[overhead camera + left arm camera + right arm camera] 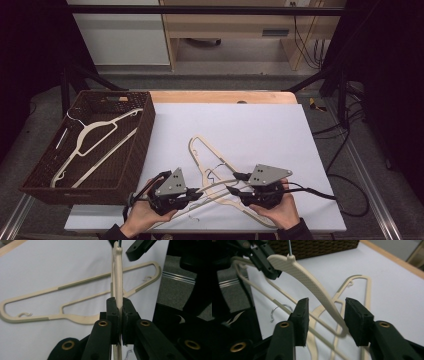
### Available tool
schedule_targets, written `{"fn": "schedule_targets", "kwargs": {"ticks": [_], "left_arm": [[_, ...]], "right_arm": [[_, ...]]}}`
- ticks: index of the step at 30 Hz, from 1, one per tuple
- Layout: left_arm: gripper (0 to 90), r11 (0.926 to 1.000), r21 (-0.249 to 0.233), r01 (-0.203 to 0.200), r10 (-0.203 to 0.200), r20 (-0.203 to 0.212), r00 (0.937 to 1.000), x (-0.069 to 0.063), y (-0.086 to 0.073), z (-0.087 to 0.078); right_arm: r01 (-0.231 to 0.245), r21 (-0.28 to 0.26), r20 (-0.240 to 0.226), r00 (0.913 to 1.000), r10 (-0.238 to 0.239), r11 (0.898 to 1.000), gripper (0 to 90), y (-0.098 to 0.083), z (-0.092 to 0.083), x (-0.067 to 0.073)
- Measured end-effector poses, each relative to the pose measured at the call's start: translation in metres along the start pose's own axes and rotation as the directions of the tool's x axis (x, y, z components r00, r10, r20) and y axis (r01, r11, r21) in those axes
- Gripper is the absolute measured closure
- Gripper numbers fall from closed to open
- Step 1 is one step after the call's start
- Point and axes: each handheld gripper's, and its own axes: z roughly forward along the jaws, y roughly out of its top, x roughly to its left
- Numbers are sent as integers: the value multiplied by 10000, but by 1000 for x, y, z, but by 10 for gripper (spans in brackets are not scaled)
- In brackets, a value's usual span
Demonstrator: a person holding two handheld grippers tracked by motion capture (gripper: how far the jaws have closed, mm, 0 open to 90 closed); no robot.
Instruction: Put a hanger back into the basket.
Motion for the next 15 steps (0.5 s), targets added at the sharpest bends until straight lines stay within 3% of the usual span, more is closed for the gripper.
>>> {"fn": "schedule_targets", "kwargs": {"ticks": [4, 7, 8, 15], "left_arm": [[867, 9978, -339, 566, -575, -270, 9980, 7, -1, -10], [867, 9952, -644, 736, -778, -645, 9949, 12, 1, -22], [867, 9942, -744, 782, -836, -716, 9939, 13, 1, -25], [867, 9831, -1503, 1049, -1256, -1352, 9828, 24, 5, -57]], "right_arm": [[-28, -297, 443, 9990, 41, 9996, 442, 1, -10, -3], [-532, -622, 679, 9960, 574, 9966, 376, -3, -17, -11], [-874, -715, 981, 9907, 942, 9936, 332, -8, -22, -17], [-1536, -1073, 1509, 9740, 1688, 9823, 231, -19, -32, -32]]}}
